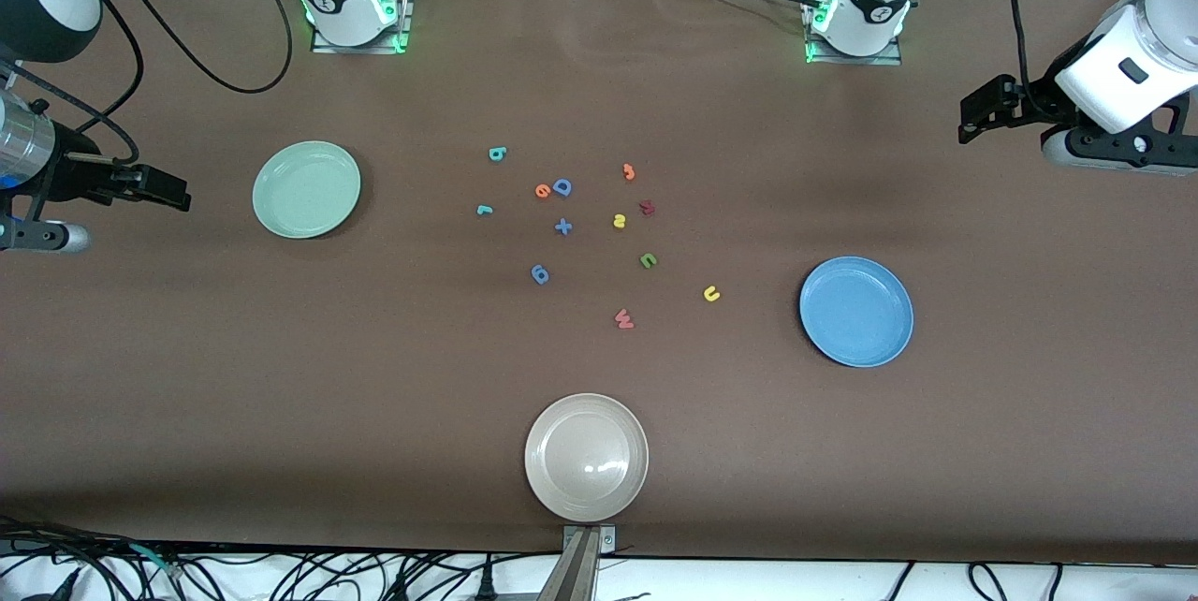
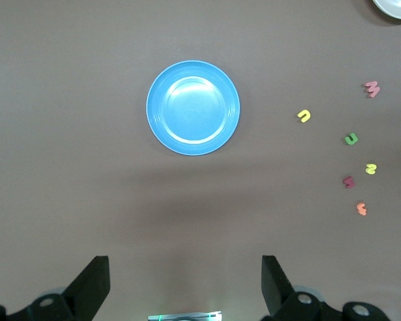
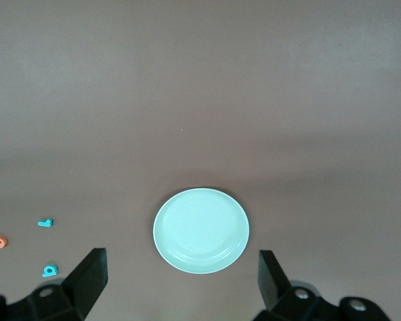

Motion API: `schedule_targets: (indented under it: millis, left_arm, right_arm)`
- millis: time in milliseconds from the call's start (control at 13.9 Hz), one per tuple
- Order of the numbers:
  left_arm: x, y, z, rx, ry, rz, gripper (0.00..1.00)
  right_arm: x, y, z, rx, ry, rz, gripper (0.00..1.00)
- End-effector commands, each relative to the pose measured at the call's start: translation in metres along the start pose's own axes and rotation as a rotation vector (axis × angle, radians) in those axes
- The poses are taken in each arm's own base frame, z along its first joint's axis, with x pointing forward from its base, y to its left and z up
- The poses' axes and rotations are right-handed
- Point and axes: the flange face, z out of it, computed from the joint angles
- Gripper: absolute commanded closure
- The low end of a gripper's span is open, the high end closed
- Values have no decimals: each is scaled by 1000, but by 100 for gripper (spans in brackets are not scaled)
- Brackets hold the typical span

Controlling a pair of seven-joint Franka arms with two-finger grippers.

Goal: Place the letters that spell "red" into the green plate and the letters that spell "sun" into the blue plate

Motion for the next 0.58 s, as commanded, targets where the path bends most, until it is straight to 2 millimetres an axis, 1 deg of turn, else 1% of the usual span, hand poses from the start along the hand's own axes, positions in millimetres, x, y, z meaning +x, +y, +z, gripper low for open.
schedule_targets:
  millis: [0,504]
  left_arm:
    - [1,-2,-8,-20,0,15,0]
    - [2,-3,-7,-21,2,9,0]
  right_arm:
    - [-3,1,-4,-17,5,9,0]
    - [-4,2,-1,-20,-6,9,0]
